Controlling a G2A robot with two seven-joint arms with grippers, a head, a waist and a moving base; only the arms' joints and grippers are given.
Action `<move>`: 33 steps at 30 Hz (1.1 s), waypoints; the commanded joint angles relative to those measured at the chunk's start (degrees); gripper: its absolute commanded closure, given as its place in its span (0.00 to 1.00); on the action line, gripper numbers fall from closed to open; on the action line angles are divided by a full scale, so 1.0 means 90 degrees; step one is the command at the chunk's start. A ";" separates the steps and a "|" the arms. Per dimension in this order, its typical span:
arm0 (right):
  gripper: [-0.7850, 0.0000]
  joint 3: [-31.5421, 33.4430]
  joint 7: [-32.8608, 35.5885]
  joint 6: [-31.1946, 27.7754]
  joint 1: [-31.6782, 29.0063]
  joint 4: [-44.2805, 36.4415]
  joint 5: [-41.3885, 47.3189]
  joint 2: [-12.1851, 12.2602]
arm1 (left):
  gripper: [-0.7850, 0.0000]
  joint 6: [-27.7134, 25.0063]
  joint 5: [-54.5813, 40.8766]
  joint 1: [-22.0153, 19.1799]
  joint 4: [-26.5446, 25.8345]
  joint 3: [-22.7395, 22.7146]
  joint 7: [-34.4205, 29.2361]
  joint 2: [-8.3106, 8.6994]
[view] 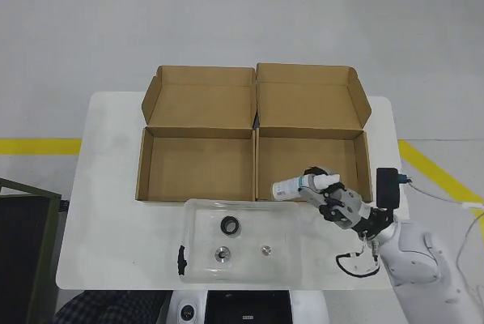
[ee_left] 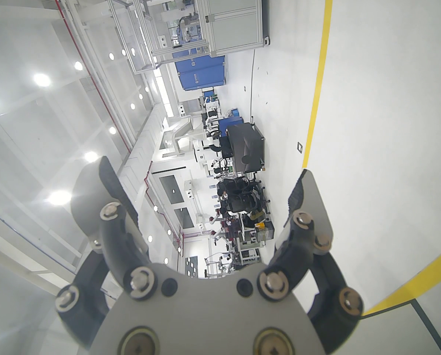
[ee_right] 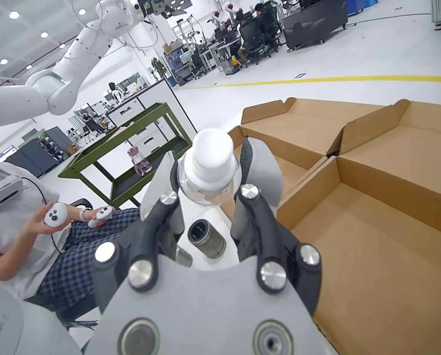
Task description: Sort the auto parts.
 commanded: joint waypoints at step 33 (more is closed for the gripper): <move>1.00 -0.1027 0.0221 0.1558 0.1354 0.0609 -0.2691 -0.0122 | 0.00 0.0000 0.0000 0.0000 0.0000 0.0000 0.0000 0.0000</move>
